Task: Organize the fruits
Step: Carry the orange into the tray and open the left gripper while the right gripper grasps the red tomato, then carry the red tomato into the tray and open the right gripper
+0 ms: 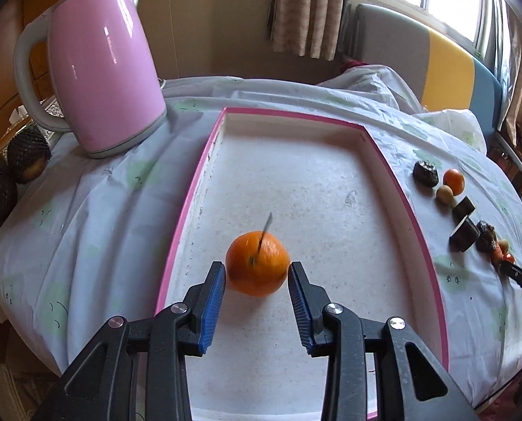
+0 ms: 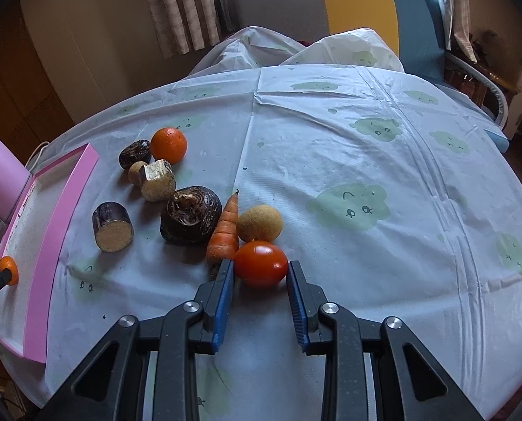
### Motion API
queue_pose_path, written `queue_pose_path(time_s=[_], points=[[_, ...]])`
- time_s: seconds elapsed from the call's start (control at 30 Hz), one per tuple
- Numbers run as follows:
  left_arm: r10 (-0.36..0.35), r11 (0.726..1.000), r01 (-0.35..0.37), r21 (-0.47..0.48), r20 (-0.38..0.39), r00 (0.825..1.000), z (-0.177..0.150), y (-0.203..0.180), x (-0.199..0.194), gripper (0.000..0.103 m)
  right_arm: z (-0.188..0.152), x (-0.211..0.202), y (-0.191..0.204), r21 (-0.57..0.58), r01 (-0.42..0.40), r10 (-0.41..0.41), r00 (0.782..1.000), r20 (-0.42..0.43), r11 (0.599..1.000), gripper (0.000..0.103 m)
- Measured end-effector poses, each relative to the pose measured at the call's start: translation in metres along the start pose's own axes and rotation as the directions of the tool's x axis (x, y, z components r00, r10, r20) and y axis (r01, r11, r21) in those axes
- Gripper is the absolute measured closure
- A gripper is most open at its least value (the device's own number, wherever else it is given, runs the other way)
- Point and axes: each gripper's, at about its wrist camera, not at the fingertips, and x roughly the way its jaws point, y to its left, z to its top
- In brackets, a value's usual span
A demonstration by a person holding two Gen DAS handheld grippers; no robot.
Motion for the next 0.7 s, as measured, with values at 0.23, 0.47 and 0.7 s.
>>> queue_pose_path(time_s=[0.23, 0.47, 0.7], points=[[-0.002, 1.000, 0.003, -0.024, 0.075, 0.997, 0.010, 0.006, -0.033, 0.053, -0.004, 0.000, 0.009, -0.042, 0.050, -0.049, 0.999, 0.005, 0.998, 0.073], [0.030, 1.000, -0.030, -0.001, 0.182, 0.983, 0.019, 0.006, -0.072, 0.053, -0.010, -0.014, 0.009, -0.026, 0.034, -0.033, 0.999, 0.032, 0.999, 0.074], [0.040, 0.999, -0.045, 0.014, 0.230, 0.972, 0.019, 0.005, -0.092, 0.053, -0.010, -0.045, 0.030, -0.069, -0.022, 0.028, 0.995, 0.092, 0.997, 0.074]])
